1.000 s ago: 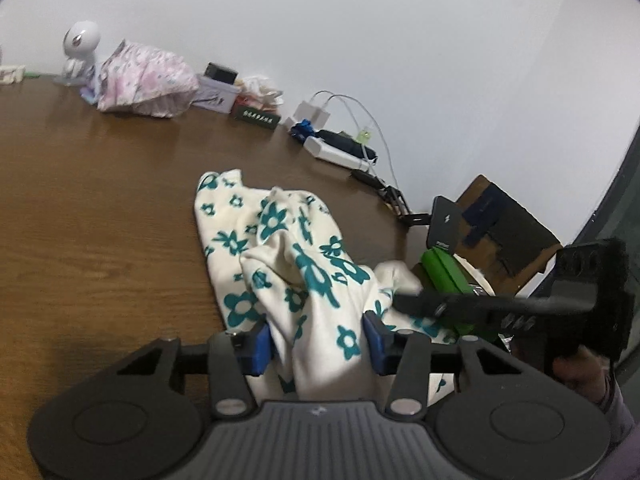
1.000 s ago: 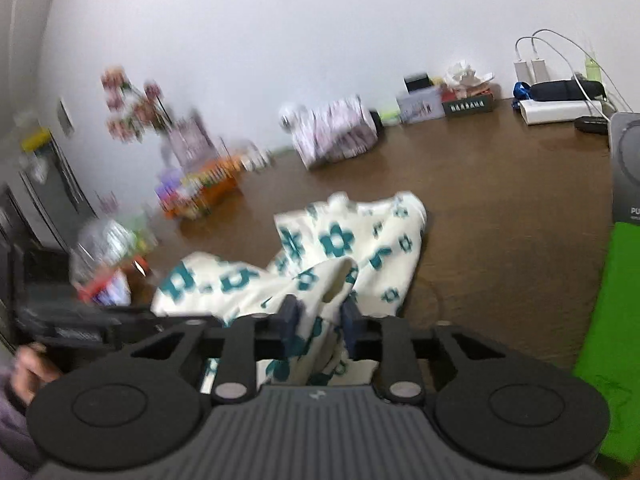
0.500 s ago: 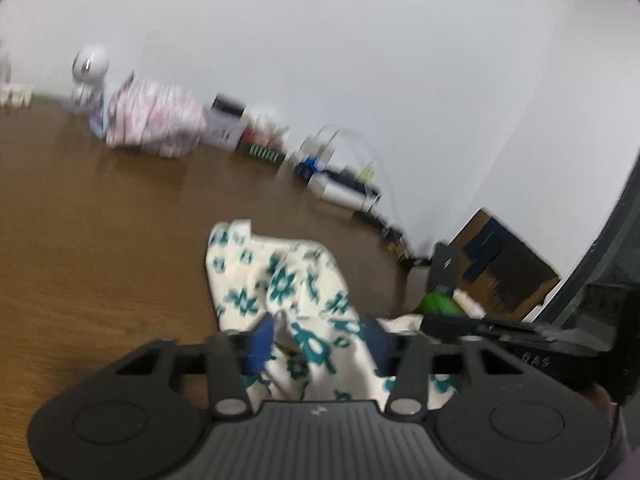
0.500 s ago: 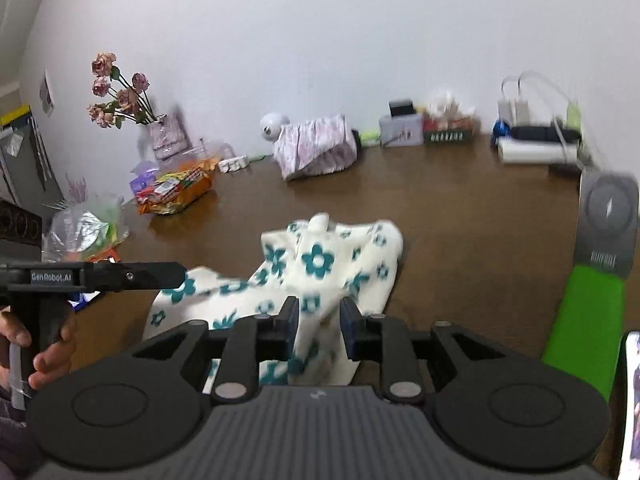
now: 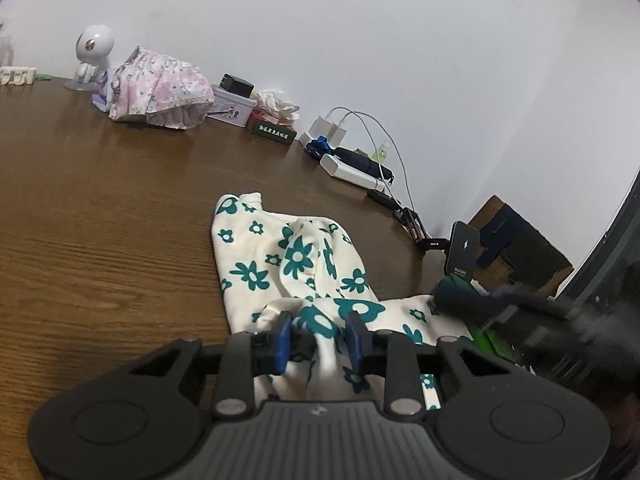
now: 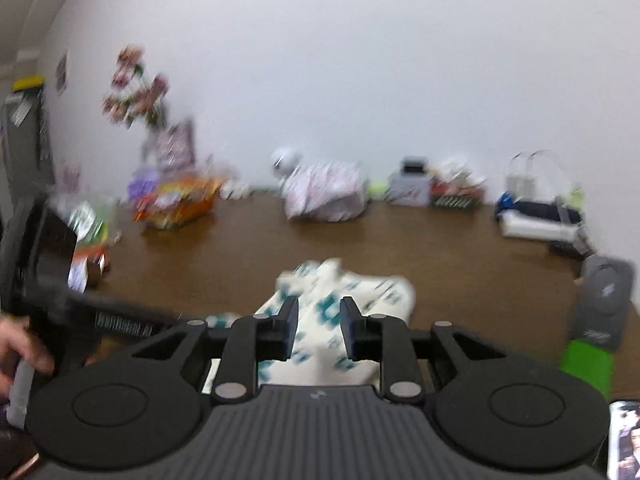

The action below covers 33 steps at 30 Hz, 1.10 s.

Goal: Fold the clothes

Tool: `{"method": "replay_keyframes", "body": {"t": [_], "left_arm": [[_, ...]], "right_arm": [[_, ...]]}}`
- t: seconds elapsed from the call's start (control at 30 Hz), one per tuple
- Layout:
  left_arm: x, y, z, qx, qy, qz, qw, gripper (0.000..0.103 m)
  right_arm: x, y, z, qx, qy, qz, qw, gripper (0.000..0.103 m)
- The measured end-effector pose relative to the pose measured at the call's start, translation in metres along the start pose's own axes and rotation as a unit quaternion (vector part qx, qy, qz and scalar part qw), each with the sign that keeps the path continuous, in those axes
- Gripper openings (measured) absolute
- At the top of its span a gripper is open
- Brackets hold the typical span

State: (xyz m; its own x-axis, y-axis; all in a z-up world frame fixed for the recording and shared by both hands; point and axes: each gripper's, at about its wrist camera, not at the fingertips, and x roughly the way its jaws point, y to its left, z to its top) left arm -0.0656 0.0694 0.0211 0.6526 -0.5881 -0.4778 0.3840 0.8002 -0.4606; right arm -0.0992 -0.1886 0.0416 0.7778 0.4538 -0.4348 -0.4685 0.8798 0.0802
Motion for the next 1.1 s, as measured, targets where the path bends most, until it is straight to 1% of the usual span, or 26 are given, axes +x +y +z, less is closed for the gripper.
{"method": "replay_keyframes", "body": {"t": [0.07,0.1,0.13,0.17,0.23,0.33,0.37,0.4,0.43,0.47,0.53,0.57,0.6,0.63,0.67,0.73,0.77,0.83,0.9,0.97,1.1], "left_arm": [[-0.010,0.003,0.004,-0.018,-0.006,0.015,0.9997,0.028],[-0.017,0.001,0.007,-0.024,-0.017,0.025,0.9993,0.028],[-0.026,-0.004,0.010,-0.019,-0.034,0.035,0.9986,0.028],[-0.034,-0.014,0.013,0.000,-0.050,0.043,0.9978,0.028],[-0.037,-0.033,0.014,0.037,-0.059,0.044,0.9966,0.028],[-0.022,-0.054,0.012,0.079,-0.050,0.048,0.9945,0.028],[-0.011,-0.054,0.009,0.087,-0.037,0.065,0.9934,0.027],[-0.001,-0.053,0.006,0.095,-0.025,0.082,0.9918,0.023],[0.008,-0.052,0.002,0.102,-0.013,0.098,0.9899,0.017],[0.009,-0.047,-0.001,0.099,-0.011,0.098,0.9902,0.016],[0.012,-0.037,-0.008,0.092,-0.007,0.097,0.9910,0.017],[0.009,-0.032,-0.008,0.081,-0.007,0.090,0.9926,0.017],[0.007,-0.027,-0.009,0.071,-0.008,0.083,0.9939,0.017],[0.006,-0.026,-0.009,0.069,-0.009,0.081,0.9943,0.017],[0.006,-0.027,-0.009,0.073,-0.010,0.081,0.9939,0.017],[0.008,-0.028,-0.010,0.084,-0.009,0.085,0.9928,0.017],[0.009,-0.027,-0.010,0.081,-0.008,0.083,0.9932,0.017],[0.010,-0.025,-0.010,0.076,-0.006,0.080,0.9939,0.017],[0.012,-0.023,-0.010,0.071,-0.002,0.077,0.9944,0.017],[0.011,-0.023,-0.011,0.071,0.001,0.074,0.9947,0.017],[0.004,-0.024,-0.017,0.077,0.014,0.063,0.9950,0.017]], "right_arm": [[0.019,0.004,-0.012,0.004,0.040,-0.002,0.999,0.023],[0.026,0.005,-0.019,0.008,0.057,-0.005,0.998,0.023],[0.028,0.005,-0.021,0.009,0.059,-0.006,0.998,0.023],[0.028,0.005,-0.023,0.010,0.058,-0.005,0.998,0.023],[0.028,0.005,-0.025,0.010,0.058,-0.003,0.998,0.024],[0.028,0.006,-0.026,0.002,0.059,0.000,0.998,0.024],[0.026,0.004,-0.024,0.004,0.057,-0.003,0.998,0.025],[0.025,0.002,-0.023,0.006,0.054,-0.005,0.998,0.026],[0.024,0.000,-0.021,0.008,0.052,-0.008,0.999,0.030],[0.021,-0.005,-0.020,0.014,0.045,-0.018,0.999,0.035],[0.016,-0.019,-0.022,0.030,0.033,-0.061,0.997,0.038],[0.017,-0.026,-0.023,0.039,0.037,-0.075,0.996,0.039],[0.016,-0.035,-0.024,0.053,0.041,-0.082,0.994,0.038],[0.014,-0.039,-0.024,0.063,0.036,-0.084,0.994,0.036],[0.009,-0.039,-0.022,0.066,0.023,-0.080,0.994,0.033],[-0.001,-0.029,-0.015,0.051,-0.010,-0.049,0.997,0.033],[-0.001,-0.021,-0.012,0.039,-0.010,-0.027,0.999,0.033],[0.010,-0.009,-0.012,0.022,0.013,0.010,1.000,0.033],[0.031,-0.003,-0.022,0.017,0.051,0.014,0.998,0.033],[0.038,-0.007,-0.028,0.032,0.054,0.023,0.998,0.034],[0.034,-0.013,-0.026,0.051,0.084,0.047,0.994,0.034]]}}
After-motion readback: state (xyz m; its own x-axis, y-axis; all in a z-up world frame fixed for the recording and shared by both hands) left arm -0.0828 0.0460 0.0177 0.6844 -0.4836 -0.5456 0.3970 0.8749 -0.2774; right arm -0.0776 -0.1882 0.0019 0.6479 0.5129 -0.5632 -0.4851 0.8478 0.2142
